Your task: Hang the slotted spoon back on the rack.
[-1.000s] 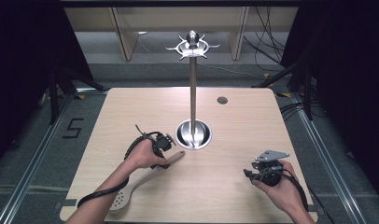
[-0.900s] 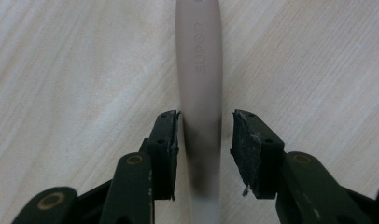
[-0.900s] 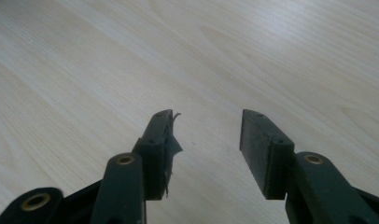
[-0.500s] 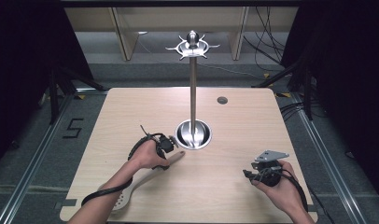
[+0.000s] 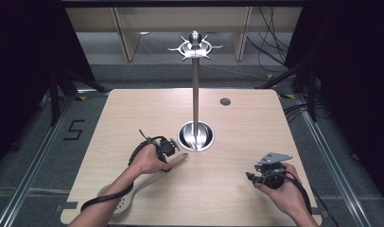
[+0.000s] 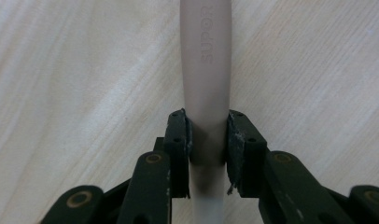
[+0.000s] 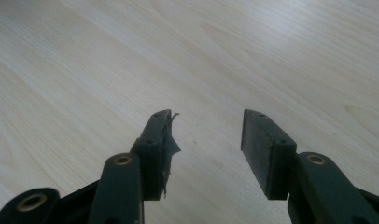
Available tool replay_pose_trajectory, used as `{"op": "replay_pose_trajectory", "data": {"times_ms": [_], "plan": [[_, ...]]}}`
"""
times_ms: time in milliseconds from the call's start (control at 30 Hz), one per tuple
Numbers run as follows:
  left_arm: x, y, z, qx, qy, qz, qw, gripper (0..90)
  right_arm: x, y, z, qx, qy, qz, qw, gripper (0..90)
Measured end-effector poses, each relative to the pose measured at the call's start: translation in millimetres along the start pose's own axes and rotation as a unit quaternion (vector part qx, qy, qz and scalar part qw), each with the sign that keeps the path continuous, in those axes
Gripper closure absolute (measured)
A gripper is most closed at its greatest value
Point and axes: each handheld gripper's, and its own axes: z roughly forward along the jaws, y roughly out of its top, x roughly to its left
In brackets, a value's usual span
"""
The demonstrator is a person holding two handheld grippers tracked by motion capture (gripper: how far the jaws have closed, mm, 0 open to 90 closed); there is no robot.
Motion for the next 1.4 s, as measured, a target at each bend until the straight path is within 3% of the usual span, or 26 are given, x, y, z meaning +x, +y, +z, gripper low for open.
{"op": "replay_pose_trajectory", "data": {"times_ms": [133,200,300,333,400,433,467,633,667,733,767,800,833,900,1000,1033,1100,1133,1200,1233,1267,1300,1333,1367,1400], "plan": [[-1.2,-6.0,-10.1,-0.025,0.005,-0.003,0.9997,70.9,1.2,0.4,-0.9,0.002,0.002,0.011,0.9999,53.3],[-1.7,-14.1,-22.0,-0.057,0.008,-0.013,0.9983,70.9,1.0,0.4,-0.9,0.002,0.002,0.012,0.9999,53.1],[-0.9,-20.4,-31.4,-0.072,0.011,-0.015,0.9973,70.9,1.2,0.5,-0.7,0.000,0.001,0.011,0.9999,52.9],[-1.0,-27.5,-39.6,-0.098,0.015,-0.024,0.9948,70.9,1.3,0.5,-0.7,0.000,0.001,0.012,0.9999,52.8],[-1.1,-36.0,-47.8,-0.127,0.019,-0.034,0.9911,71.0,1.3,0.5,-0.8,-0.001,0.001,0.012,0.9999,52.7],[-1.1,-36.0,-47.8,-0.127,0.019,-0.034,0.9911,70.9,1.3,0.5,-0.8,-0.001,0.001,0.012,0.9999,52.7],[-0.1,-41.7,-52.6,-0.143,0.022,-0.038,0.9888,70.9,0.2,0.1,-0.4,-0.004,-0.001,0.004,1.0000,52.6],[1.9,-63.3,-72.2,-0.193,0.019,-0.053,0.9796,71.0,0.6,0.6,-1.5,-0.008,-0.002,0.014,0.9999,51.8],[1.5,-70.8,-78.1,-0.211,0.021,-0.059,0.9755,71.0,0.9,0.5,-1.5,-0.008,-0.001,0.016,0.9998,51.7],[1.0,-74.2,-82.0,-0.214,0.022,-0.062,0.9747,71.0,0.7,0.5,-1.5,-0.008,-0.002,0.014,0.9999,51.6],[0.9,-77.6,-84.8,-0.222,0.025,-0.059,0.9731,71.0,0.9,0.6,-1.6,-0.009,-0.002,0.014,0.9999,51.5],[0.0,-83.8,-88.1,-0.241,0.029,-0.066,0.9679,71.0,1.0,0.6,-1.6,-0.009,-0.002,0.015,0.9998,51.5],[0.1,-86.6,-89.8,-0.250,0.034,-0.066,0.9653,71.0,1.1,0.6,-1.6,-0.010,-0.002,0.015,0.9998,51.5],[-0.6,-92.6,-92.7,-0.264,0.035,-0.082,0.9604,71.0,1.2,0.6,-1.6,-0.010,-0.002,0.015,0.9998,51.3],[1.1,-99.0,-96.7,-0.271,0.035,-0.077,0.9588,71.0,1.3,0.4,-1.6,-0.010,-0.002,0.016,0.9998,51.2],[2.4,-104.8,-99.6,-0.279,0.037,-0.089,0.9554,71.0,1.3,0.4,-1.6,-0.010,-0.001,0.016,0.9998,51.1],[5.2,-110.9,-104.4,-0.284,0.039,-0.085,0.9541,71.0,1.7,0.5,-1.4,-0.011,0.000,0.017,0.9998,51.1],[4.4,-113.0,-105.4,-0.295,0.040,-0.097,0.9497,71.0,1.8,0.6,-1.5,-0.010,0.000,0.017,0.9998,51.0],[5.6,-116.2,-107.8,-0.294,0.042,-0.090,0.9507,71.0,1.9,0.6,-1.4,-0.012,0.000,0.017,0.9998,51.0],[4.7,-120.7,-110.2,-0.305,0.044,-0.096,0.9463,71.0,1.9,0.6,-1.4,-0.012,-0.001,0.017,0.9998,50.9],[4.7,-120.7,-110.2,-0.305,0.044,-0.096,0.9463,71.0,1.9,0.6,-1.4,-0.012,-0.001,0.017,0.9998,50.9],[3.1,-125.0,-112.6,-0.315,0.048,-0.099,0.9428,71.0,1.9,0.6,-1.4,-0.013,-0.001,0.017,0.9998,50.7],[3.1,-125.0,-112.6,-0.315,0.048,-0.099,0.9428,71.0,2.0,0.6,-1.5,-0.012,-0.001,0.017,0.9998,50.7],[2.5,-126.9,-113.8,-0.321,0.052,-0.098,0.9404,71.0,2.0,0.6,-1.5,-0.011,0.000,0.016,0.9998,50.6],[0.9,-128.5,-114.8,-0.330,0.056,-0.104,0.9366,71.1,2.1,0.6,-1.4,-0.011,0.000,0.016,0.9998,50.5]]}}
